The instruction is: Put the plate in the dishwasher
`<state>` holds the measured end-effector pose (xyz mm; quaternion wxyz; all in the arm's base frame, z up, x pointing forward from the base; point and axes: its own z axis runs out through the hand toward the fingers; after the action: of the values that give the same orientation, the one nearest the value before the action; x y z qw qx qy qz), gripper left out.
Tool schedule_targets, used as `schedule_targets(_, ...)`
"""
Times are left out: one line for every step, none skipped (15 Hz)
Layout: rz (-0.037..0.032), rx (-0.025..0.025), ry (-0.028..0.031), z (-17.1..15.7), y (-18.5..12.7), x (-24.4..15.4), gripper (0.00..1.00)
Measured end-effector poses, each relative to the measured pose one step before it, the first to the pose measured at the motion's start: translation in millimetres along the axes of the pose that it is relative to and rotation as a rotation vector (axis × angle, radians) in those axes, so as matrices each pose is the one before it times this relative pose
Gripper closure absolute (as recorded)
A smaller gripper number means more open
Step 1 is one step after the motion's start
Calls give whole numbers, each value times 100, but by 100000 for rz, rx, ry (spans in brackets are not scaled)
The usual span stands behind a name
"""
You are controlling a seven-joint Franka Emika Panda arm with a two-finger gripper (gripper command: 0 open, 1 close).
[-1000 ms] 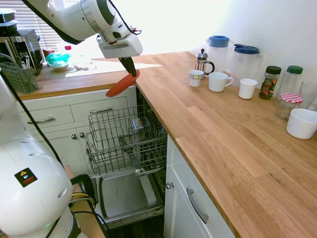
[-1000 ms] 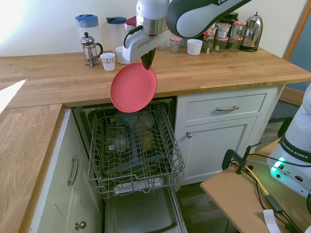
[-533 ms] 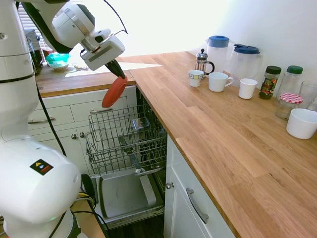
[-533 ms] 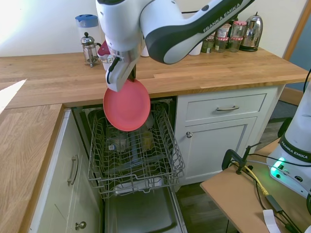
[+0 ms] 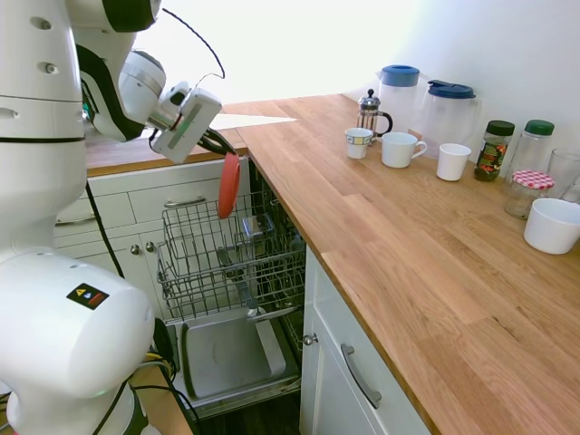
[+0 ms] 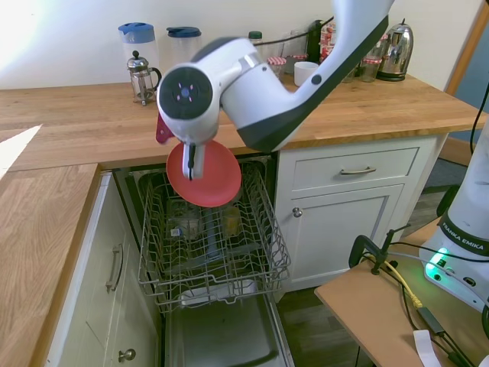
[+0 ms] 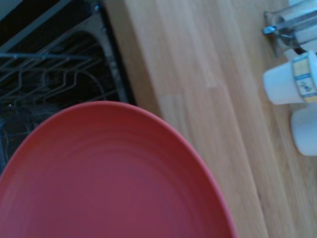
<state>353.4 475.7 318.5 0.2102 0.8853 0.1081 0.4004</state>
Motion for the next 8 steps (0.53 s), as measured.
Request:
schedule_targets(-2653,1221,-610,367,-609,-1214,100)
schedule_targets(-2192,836,-466,-52,-538,-1080,100)
schedule_targets(-2286,629,-198,-211,-446,-1068,100)
schedule_targets(-2378,659,-221,-58,-508,-1063,100)
schedule_targets(-2443,440,-219,153,-536,-1123,100)
schedule_targets(-1799,434,-151,187,-626,-971,100)
schedule_targets(-1662,756,270,100,-807,-858,100)
schedule_targets(-1470,980,1236,-162,-963,-707,100)
